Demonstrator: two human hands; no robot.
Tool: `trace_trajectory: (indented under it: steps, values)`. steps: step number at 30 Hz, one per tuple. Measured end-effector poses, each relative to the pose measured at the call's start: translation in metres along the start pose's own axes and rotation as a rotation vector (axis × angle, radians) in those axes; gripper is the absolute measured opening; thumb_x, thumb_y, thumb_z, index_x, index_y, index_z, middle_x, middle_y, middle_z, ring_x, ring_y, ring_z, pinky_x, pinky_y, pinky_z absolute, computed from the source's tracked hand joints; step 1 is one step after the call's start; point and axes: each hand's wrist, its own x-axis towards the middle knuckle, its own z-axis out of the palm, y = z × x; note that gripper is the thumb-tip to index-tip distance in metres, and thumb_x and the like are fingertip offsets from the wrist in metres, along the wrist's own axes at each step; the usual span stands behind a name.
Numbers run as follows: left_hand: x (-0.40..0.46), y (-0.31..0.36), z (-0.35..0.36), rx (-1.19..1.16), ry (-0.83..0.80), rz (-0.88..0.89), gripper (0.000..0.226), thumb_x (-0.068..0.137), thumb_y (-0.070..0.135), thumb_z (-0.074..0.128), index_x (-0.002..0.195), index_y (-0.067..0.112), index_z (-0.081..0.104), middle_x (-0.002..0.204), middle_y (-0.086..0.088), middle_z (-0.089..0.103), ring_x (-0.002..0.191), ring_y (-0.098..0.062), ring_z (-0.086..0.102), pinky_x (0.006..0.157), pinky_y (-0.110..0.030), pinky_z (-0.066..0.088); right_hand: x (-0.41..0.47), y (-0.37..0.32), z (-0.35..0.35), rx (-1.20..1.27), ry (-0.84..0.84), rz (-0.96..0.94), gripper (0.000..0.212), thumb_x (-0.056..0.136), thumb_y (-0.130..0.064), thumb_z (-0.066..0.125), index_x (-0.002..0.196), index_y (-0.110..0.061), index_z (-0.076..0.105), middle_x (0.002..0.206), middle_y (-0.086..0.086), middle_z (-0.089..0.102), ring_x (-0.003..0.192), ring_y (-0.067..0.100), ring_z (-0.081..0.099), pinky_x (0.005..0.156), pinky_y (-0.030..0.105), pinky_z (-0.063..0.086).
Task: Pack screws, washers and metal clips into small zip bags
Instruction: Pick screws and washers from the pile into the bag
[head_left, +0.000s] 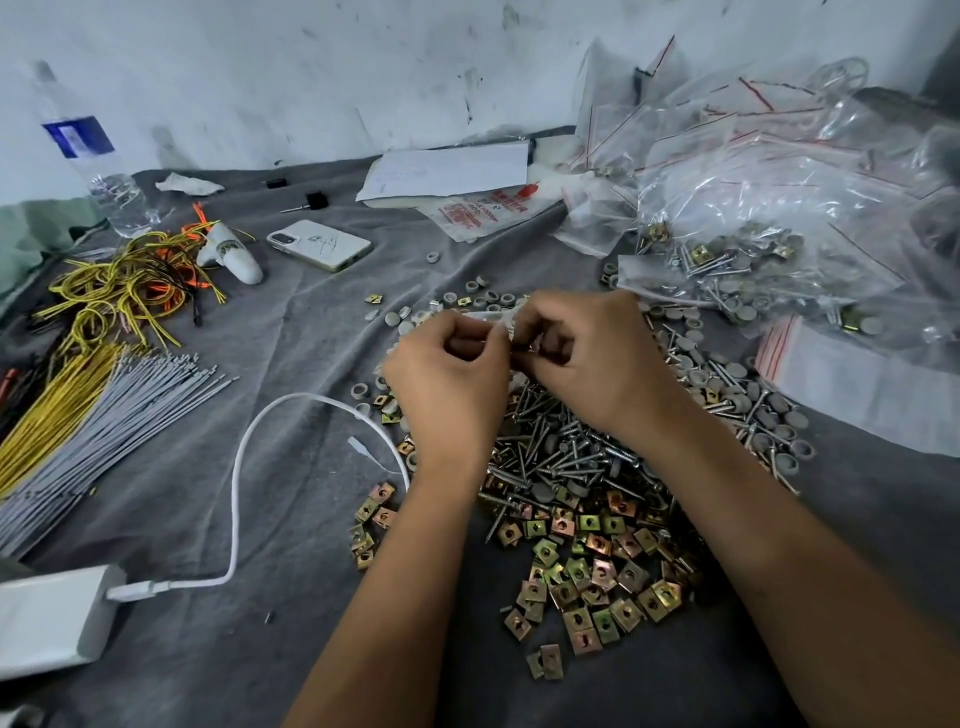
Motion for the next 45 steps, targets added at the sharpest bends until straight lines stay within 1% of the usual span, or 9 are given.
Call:
trace_trajectory:
  steps: [5,10,14,18,22,29,33,40,45]
  values:
    - [0.007,-0.008,-0.001,-0.192,0.045,-0.203,0.015,0.083,0.013,0.08,0.07,0.017,0.074,0.057,0.003,0.067,0.053,-0.016,0.061,0.055,-0.033,0.049,0.0,-0.001,-0.001,0.085,-0.04,-0.008,0.036,0.08,-0.001,0.082,0.109,-0.018,0.072,0.102,-0.009,0.072,0.089,0.0,0.071,0.076,0.024,0.062]
    - [0.01,-0.012,-0.002,-0.237,0.086,-0.244,0.02,0.084,0.011,0.079,0.067,0.019,0.071,0.053,0.009,0.061,0.048,-0.007,0.053,0.052,-0.025,0.045,0.001,0.006,-0.013,0.055,0.021,0.043,0.026,0.08,-0.018,0.085,0.099,-0.025,0.069,0.096,-0.012,0.07,0.086,-0.002,0.068,0.074,0.027,0.062]
    - [0.01,-0.012,-0.002,-0.238,0.093,-0.226,0.022,0.082,0.008,0.078,0.067,0.02,0.07,0.05,0.012,0.06,0.045,-0.001,0.051,0.048,-0.019,0.043,0.001,0.011,-0.022,-0.226,-0.39,0.071,0.034,0.077,-0.057,0.077,0.103,-0.038,0.072,0.099,-0.02,0.057,0.105,0.01,0.049,0.091,0.041,0.044]
    - [0.01,-0.013,0.0,-0.197,0.07,-0.212,0.019,0.081,0.01,0.08,0.069,0.022,0.073,0.052,0.012,0.062,0.047,-0.002,0.053,0.05,-0.022,0.044,0.004,0.011,-0.017,-0.272,-0.542,0.076,0.02,0.085,-0.05,0.075,0.098,-0.038,0.067,0.097,-0.022,0.053,0.114,0.017,0.048,0.103,0.047,0.039]
    - [0.01,-0.015,0.001,-0.15,-0.011,-0.218,0.02,0.081,0.011,0.082,0.069,0.024,0.073,0.049,0.015,0.058,0.045,-0.002,0.051,0.054,-0.024,0.043,0.003,0.01,-0.019,-0.179,-0.477,0.05,0.016,0.087,-0.032,0.079,0.084,-0.034,0.064,0.089,-0.019,0.059,0.091,0.003,0.054,0.088,0.036,0.043]
    - [0.009,-0.014,0.001,-0.022,-0.055,-0.161,0.016,0.081,0.015,0.085,0.071,0.022,0.074,0.057,0.009,0.066,0.051,-0.003,0.058,0.052,-0.024,0.047,0.001,0.017,-0.024,0.164,-0.188,0.044,0.006,0.092,-0.017,0.074,0.095,-0.022,0.072,0.087,-0.012,0.072,0.082,0.005,0.069,0.075,0.018,0.055]
    - [0.007,-0.012,0.002,0.007,-0.071,-0.139,0.023,0.082,0.013,0.085,0.068,0.024,0.071,0.054,0.012,0.062,0.047,0.002,0.055,0.046,-0.015,0.041,0.003,0.015,-0.022,0.304,0.034,0.031,0.004,0.094,-0.015,0.072,0.096,-0.019,0.071,0.086,-0.006,0.072,0.083,0.015,0.07,0.075,0.034,0.061]
    - [0.008,-0.011,0.003,-0.041,-0.073,-0.158,0.019,0.086,0.016,0.083,0.07,0.02,0.072,0.053,0.012,0.06,0.046,0.0,0.051,0.05,-0.02,0.041,0.003,0.008,-0.011,0.041,0.064,-0.011,0.011,0.083,-0.019,0.083,0.092,-0.023,0.078,0.087,-0.018,0.068,0.078,0.002,0.062,0.067,0.018,0.047]
    - [0.008,-0.01,0.002,-0.101,-0.061,-0.156,0.019,0.087,0.016,0.081,0.071,0.021,0.073,0.052,0.015,0.06,0.047,0.001,0.051,0.05,-0.021,0.041,0.003,0.009,-0.004,-0.075,0.003,-0.028,0.015,0.084,-0.02,0.082,0.099,-0.018,0.082,0.09,-0.006,0.068,0.08,0.006,0.061,0.071,0.019,0.046]
